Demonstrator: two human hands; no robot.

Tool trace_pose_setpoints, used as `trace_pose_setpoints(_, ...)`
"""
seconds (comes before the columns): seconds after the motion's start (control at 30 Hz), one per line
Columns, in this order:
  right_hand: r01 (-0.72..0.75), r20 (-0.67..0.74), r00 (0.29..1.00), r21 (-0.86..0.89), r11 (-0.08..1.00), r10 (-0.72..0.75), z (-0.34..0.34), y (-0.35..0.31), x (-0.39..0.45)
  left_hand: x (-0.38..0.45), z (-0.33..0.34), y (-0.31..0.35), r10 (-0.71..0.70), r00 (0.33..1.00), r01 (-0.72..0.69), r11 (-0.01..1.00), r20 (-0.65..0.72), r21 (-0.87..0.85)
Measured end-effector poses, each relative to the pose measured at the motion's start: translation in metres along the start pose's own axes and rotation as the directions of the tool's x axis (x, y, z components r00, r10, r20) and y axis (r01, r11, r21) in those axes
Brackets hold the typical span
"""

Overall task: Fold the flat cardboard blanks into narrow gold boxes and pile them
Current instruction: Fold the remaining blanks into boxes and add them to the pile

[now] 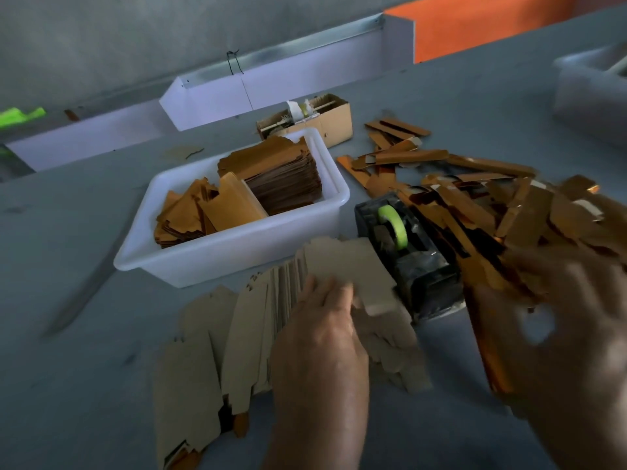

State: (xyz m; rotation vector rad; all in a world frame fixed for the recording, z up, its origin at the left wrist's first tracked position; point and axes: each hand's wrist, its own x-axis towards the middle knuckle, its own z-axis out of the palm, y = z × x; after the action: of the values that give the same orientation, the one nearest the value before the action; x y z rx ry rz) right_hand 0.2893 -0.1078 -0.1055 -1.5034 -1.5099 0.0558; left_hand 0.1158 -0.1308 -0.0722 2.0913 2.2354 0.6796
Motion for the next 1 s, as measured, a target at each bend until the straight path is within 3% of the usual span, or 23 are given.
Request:
trace_pose_setpoints(0.1, 0.172, 0.219, 0.969, -0.287, 0.942, -0.110, -0.003, 0.006, -0.033, 0.002, 0.000, -0.001, -0.031, 0.989, 0.029, 0.999, -0.143, -0.014)
trace_pose_setpoints(0.23, 0.172, 0.458, 0.887, -0.442, 0.881, 0.057, -0.001, 0.016, -0.019, 0.000, 0.001, 0.001, -0.108, 0.992, 0.106, 0.994, -0.058, -0.033)
trace_pose_setpoints(0.37, 0.142, 0.543, 0.817, -0.515, 0.845, 0.194, 0.017, 0.026, -0.001, -0.002, 0.012, -0.003, -0.032, 0.990, 0.040, 0.998, -0.135, 0.056)
trace_pose_setpoints(0.5, 0.127, 0.546, 0.802, -0.553, 0.824, 0.242, 0.034, 0.032, 0.025, -0.001, 0.015, -0.004, -0.040, 0.987, 0.051, 0.997, -0.157, 0.065)
trace_pose_setpoints(0.6, 0.123, 0.556, 0.797, -0.530, 0.839, 0.234, 0.036, 0.033, 0.046, -0.001, 0.017, -0.004, -0.073, 0.978, 0.069, 0.997, -0.196, -0.030)
trace_pose_setpoints(0.67, 0.063, 0.480, 0.858, -0.454, 0.889, 0.184, 0.032, 0.030, 0.047, -0.001, 0.018, -0.004, -0.073, 0.963, 0.048, 0.994, -0.259, -0.100)
trace_pose_setpoints(0.77, -0.035, 0.147, 0.986, -0.240, 0.970, 0.072, 0.017, 0.014, 0.028, -0.002, 0.020, -0.004, -0.002, 0.925, -0.061, 0.986, -0.381, -0.152)
trace_pose_setpoints(0.83, -0.104, 0.077, 0.991, -0.022, 0.994, 0.105, 0.003, -0.009, 0.016, -0.003, 0.020, -0.002, 0.038, 0.903, -0.135, 0.971, -0.428, -0.199)
trace_pose_setpoints(0.9, -0.259, 0.250, 0.946, 0.211, 0.943, 0.204, -0.006, -0.037, 0.011, -0.006, 0.021, -0.002, 0.081, 0.888, -0.199, 0.955, -0.453, -0.219)
trace_pose_setpoints(1.0, -0.518, 0.559, 0.796, 0.433, 0.738, 0.231, -0.004, -0.062, 0.007, -0.012, 0.019, 0.000, 0.132, 0.873, -0.280, 0.923, -0.469, -0.263)
